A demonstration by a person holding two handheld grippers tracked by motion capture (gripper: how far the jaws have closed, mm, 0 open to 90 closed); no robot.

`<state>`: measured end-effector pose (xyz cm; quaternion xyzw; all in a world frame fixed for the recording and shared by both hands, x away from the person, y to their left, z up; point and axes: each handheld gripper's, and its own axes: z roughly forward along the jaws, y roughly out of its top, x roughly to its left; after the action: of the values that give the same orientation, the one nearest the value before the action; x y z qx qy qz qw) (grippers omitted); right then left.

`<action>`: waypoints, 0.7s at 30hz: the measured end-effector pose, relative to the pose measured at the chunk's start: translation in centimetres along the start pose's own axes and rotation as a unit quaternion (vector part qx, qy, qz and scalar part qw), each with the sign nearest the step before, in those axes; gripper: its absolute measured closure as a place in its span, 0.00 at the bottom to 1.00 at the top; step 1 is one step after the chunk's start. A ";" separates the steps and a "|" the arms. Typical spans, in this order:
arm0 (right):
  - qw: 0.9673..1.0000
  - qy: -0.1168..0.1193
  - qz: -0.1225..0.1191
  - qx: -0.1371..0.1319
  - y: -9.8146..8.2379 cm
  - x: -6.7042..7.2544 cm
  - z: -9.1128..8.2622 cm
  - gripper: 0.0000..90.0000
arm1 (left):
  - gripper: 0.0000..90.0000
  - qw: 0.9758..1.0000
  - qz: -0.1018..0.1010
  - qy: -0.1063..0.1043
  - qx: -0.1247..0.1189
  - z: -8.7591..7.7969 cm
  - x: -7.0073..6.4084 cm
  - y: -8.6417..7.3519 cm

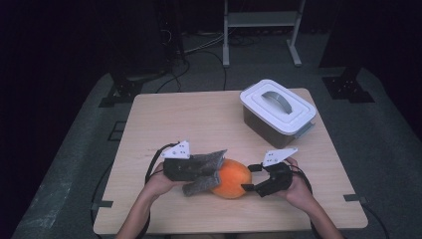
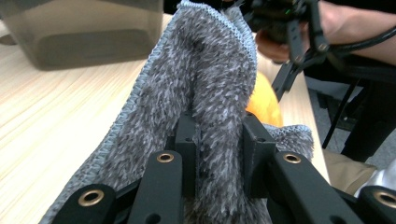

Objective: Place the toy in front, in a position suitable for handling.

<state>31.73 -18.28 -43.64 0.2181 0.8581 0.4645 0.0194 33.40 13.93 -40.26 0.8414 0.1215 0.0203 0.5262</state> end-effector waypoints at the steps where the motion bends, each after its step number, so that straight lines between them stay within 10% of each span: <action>1: 1.000 0.002 0.001 0.003 0.0 0.0 0.2 0.26 | 0.81 1.000 -0.001 -0.002 -0.003 0.1 -0.1 0.1; 8: 1.000 -0.007 -0.029 0.008 2.2 1.9 -1.2 0.54 | 0.81 0.999 0.032 -0.020 -0.006 0.7 -1.9 1.8; 16: 0.997 -0.030 -0.065 -0.002 3.0 2.9 -1.9 0.43 | 0.81 0.999 0.037 -0.014 0.006 1.1 -2.1 2.1; 21: 0.999 -0.020 -0.039 -0.023 2.0 1.5 -2.3 0.28 | 0.81 1.000 0.012 -0.004 0.002 0.0 -0.7 0.7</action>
<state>30.52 -18.59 -40.50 0.1934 0.8543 0.4788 0.0591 32.85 13.42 -39.55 0.8440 0.1099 0.0231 0.5245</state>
